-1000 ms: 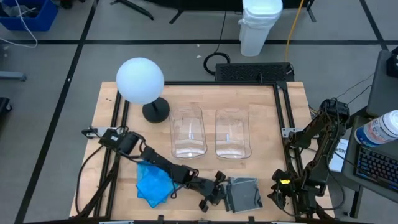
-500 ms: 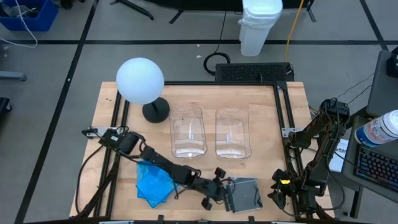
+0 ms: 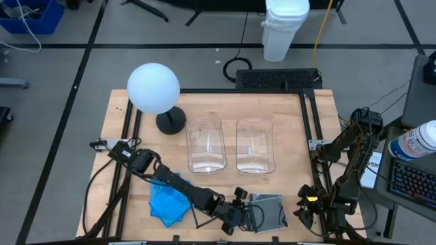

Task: Pick & place jewel cases by type
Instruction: Put the black CD case into the right transparent bin

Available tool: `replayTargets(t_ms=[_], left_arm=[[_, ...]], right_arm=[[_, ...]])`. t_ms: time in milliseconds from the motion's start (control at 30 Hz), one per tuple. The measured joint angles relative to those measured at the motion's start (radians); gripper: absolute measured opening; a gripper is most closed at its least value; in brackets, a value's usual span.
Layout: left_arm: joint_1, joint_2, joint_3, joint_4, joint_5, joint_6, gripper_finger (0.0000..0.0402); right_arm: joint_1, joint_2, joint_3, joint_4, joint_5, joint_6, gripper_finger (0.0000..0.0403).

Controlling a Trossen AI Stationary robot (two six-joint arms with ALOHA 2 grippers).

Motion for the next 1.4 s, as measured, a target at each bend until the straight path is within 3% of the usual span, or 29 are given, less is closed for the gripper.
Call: replayTargets(t_ms=[1200, 1400], left_arm=[[0.048, -0.002, 0.0, 0.011, 0.073, -0.018, 0.0044], [0.05, 0.044, 0.0, 0.063, 0.09, -0.002, 0.0044]], right_arm=[[0.0, 0.0, 0.0, -0.002, 0.004, -0.014, 0.0242], [0.0, 0.0, 0.0, -0.009, 0.004, -0.017, 0.0242]])
